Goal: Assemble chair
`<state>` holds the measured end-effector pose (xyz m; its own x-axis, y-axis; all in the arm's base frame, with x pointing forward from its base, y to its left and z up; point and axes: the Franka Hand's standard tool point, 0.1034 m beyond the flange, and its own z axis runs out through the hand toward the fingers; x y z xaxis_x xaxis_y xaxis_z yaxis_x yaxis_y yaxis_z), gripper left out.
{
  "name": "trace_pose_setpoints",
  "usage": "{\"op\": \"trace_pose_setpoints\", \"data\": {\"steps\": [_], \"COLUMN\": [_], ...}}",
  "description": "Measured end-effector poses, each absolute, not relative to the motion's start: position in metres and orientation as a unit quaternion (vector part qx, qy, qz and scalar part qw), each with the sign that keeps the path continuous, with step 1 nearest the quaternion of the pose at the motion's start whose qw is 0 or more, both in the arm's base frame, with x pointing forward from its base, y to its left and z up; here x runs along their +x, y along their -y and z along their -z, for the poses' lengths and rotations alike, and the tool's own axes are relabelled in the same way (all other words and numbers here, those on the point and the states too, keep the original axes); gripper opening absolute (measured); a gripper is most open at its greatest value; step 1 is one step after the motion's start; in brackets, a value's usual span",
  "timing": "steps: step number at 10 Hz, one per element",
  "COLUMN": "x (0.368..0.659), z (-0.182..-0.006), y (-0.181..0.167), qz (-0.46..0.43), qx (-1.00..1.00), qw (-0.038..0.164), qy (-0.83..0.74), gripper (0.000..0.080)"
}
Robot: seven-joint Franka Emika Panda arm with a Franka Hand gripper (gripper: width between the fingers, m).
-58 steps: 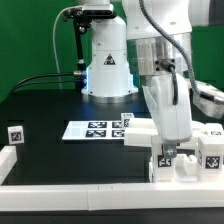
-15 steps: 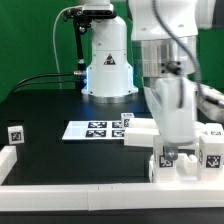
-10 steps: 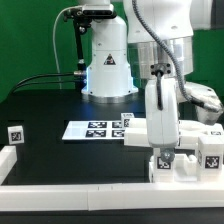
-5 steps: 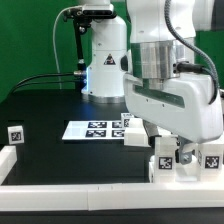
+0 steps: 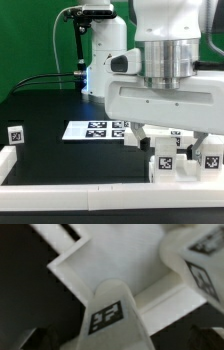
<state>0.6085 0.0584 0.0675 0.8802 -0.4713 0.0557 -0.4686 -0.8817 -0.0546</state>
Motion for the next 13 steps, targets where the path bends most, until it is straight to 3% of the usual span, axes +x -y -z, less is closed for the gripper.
{"op": "trace_pose_setpoints", "data": {"steps": [2, 4, 8, 11, 13], "x": [0.6083, 0.6059, 0.6054, 0.6101, 0.6067], "z": [-0.0667, -0.0653, -0.0659, -0.0665, -0.0644], "y": [-0.0574, -0.0565, -0.0584, -0.0590, -0.0555], "qz": [0.033, 0.027, 0.014, 0.004, 0.002], "qx": [-0.964, -0.941, -0.820, -0.661, -0.621], "qw": [0.019, 0.021, 0.024, 0.056, 0.050], "qy": [-0.262, -0.337, -0.572, -0.748, -0.782], "gripper": [0.0637, 0.0279, 0.0284, 0.0284, 0.0284]}}
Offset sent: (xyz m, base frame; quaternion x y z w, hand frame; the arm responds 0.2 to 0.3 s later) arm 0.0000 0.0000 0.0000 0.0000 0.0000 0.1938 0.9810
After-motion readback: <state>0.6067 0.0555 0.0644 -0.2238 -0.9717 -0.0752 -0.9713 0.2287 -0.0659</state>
